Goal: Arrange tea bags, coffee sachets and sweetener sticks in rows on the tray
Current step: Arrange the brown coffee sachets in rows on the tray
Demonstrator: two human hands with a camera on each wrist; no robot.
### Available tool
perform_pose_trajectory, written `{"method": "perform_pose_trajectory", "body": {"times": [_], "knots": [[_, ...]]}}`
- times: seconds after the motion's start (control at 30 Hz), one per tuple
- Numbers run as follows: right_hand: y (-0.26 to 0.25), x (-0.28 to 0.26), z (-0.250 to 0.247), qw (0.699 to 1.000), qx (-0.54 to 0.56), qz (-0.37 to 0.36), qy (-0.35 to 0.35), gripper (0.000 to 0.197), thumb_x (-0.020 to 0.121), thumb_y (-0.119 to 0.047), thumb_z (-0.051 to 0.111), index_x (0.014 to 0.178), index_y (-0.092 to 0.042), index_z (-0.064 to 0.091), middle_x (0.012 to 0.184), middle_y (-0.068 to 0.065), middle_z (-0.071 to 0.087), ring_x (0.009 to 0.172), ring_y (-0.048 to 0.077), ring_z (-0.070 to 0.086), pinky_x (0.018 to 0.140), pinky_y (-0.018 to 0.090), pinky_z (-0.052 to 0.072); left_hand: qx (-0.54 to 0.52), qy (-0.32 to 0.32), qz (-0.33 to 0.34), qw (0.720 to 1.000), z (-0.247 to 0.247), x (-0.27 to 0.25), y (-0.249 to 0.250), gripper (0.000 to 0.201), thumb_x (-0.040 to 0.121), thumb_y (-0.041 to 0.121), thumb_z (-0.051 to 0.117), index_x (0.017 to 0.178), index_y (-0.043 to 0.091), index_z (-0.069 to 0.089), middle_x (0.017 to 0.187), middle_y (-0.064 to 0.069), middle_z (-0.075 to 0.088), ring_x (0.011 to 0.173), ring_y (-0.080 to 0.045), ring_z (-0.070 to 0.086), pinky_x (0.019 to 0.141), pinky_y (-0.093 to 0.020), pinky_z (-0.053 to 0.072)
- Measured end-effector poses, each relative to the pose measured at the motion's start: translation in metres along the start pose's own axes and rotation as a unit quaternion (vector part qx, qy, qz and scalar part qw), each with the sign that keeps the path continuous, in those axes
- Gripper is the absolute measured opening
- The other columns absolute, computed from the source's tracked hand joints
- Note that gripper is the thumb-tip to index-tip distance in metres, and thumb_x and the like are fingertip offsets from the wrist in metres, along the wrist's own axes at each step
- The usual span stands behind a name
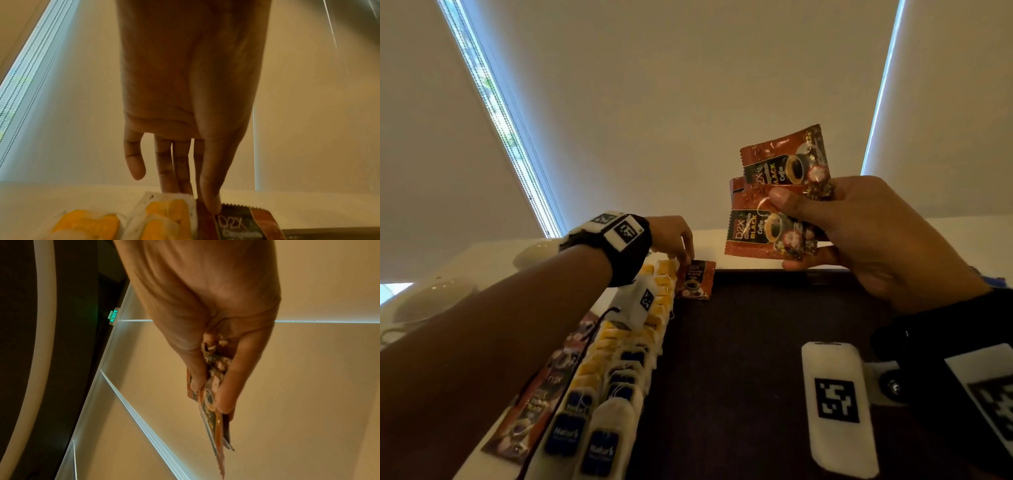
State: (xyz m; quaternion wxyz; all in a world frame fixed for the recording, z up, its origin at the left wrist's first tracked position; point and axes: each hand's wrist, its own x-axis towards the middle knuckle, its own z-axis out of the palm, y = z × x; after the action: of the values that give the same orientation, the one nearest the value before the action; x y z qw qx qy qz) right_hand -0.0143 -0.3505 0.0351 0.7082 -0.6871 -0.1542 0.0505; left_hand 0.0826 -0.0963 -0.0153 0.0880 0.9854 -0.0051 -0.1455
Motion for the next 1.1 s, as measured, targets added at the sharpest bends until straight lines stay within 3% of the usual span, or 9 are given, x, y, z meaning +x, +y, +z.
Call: {"method": "perform_pose_trajectory", "body": {"times": [0.1,0.17,0.27,0.33,0.57,0.7,0.87,0.97,1.1], "knots": [[0.002,0.000,0.004,1.000,0.004,0.017,-0.014,0.030,0.080,-0.025,0.067,0.106,-0.011,0.063,0.093,0.007,0.070,0.070,0.018,0.071,0.042,0.025,0.052,-0.009,0.024,0.008,1.000,-0.012,-0.013,0.004,0.025,0.085,0.020,0.068,0.108,0.008,0.066,0.096,-0.001,0.065,0.087,-0.017,0.062,0.091,-0.036,0.050],[0.004,0.000,0.008,0.999,0.007,0.026,-0.026,0.028,0.081,-0.024,0.067,0.104,-0.010,0.063,0.091,0.009,0.071,0.068,0.018,0.071,0.042,0.025,0.053,-0.049,0.092,0.031,0.994,-0.025,-0.032,0.009,0.025,0.088,0.019,0.065,0.110,0.008,0.065,0.102,-0.003,0.066,0.096,-0.022,0.063,0.088,-0.035,0.050],[0.006,-0.001,0.014,0.998,0.014,0.036,-0.046,0.019,0.081,-0.023,0.066,0.096,-0.012,0.064,0.085,0.008,0.072,0.065,0.016,0.071,0.043,0.025,0.053,-0.162,0.233,0.067,0.956,-0.041,-0.080,0.021,0.019,0.090,0.024,0.062,0.104,0.013,0.065,0.097,0.003,0.067,0.082,-0.011,0.062,0.066,-0.020,0.046],[0.007,-0.003,0.019,0.997,0.019,0.037,-0.062,0.015,0.081,-0.024,0.065,0.092,-0.015,0.064,0.080,0.005,0.073,0.064,0.015,0.071,0.044,0.026,0.053,-0.230,0.273,0.079,0.931,-0.041,-0.115,0.027,0.018,0.089,0.030,0.061,0.101,0.017,0.066,0.089,0.008,0.067,0.075,-0.003,0.062,0.061,-0.015,0.044],[0.009,-0.012,0.041,0.997,0.020,0.003,-0.079,0.018,0.081,-0.026,0.064,0.095,-0.015,0.065,0.081,0.004,0.074,0.068,0.018,0.072,0.048,0.030,0.057,-0.328,0.176,0.083,0.924,-0.012,-0.181,0.034,0.049,0.065,0.052,0.062,0.094,0.013,0.068,0.085,0.002,0.073,0.071,-0.002,0.066,0.060,-0.017,0.049],[0.012,-0.016,0.051,0.995,0.062,0.013,-0.071,0.028,0.078,-0.027,0.064,0.102,-0.012,0.064,0.086,0.006,0.074,0.072,0.019,0.072,0.049,0.029,0.057,-0.372,0.190,0.062,0.906,-0.010,-0.179,0.029,0.047,0.061,0.047,0.069,0.090,0.010,0.064,0.081,-0.003,0.073,0.068,-0.004,0.067,0.058,-0.017,0.053],[0.018,-0.018,0.063,0.991,0.100,0.037,-0.078,0.032,0.082,-0.027,0.061,0.109,-0.011,0.061,0.092,0.008,0.074,0.076,0.020,0.072,0.047,0.025,0.054,-0.496,0.121,0.066,0.857,-0.006,-0.180,0.025,0.061,0.064,0.032,0.074,0.117,0.020,0.045,0.094,-0.009,0.073,0.082,-0.017,0.072,0.066,-0.027,0.059],[0.019,-0.019,0.067,0.990,0.106,0.037,-0.081,0.030,0.088,-0.028,0.055,0.114,-0.013,0.059,0.099,0.008,0.072,0.080,0.021,0.072,0.049,0.026,0.055,-0.515,0.088,0.106,0.846,-0.003,-0.179,0.032,0.054,0.070,0.021,0.072,0.119,0.020,0.051,0.096,-0.008,0.074,0.084,-0.021,0.072,0.065,-0.030,0.059],[0.019,-0.017,0.068,0.993,0.105,0.025,-0.055,0.024,0.095,-0.033,0.046,0.113,-0.021,0.055,0.107,0.008,0.067,0.086,0.024,0.071,0.052,0.029,0.057,-0.506,0.151,0.125,0.840,0.002,-0.172,0.040,0.035,0.081,0.015,0.068,0.115,0.019,0.059,0.096,-0.007,0.072,0.079,-0.020,0.072,0.056,-0.026,0.057]]}}
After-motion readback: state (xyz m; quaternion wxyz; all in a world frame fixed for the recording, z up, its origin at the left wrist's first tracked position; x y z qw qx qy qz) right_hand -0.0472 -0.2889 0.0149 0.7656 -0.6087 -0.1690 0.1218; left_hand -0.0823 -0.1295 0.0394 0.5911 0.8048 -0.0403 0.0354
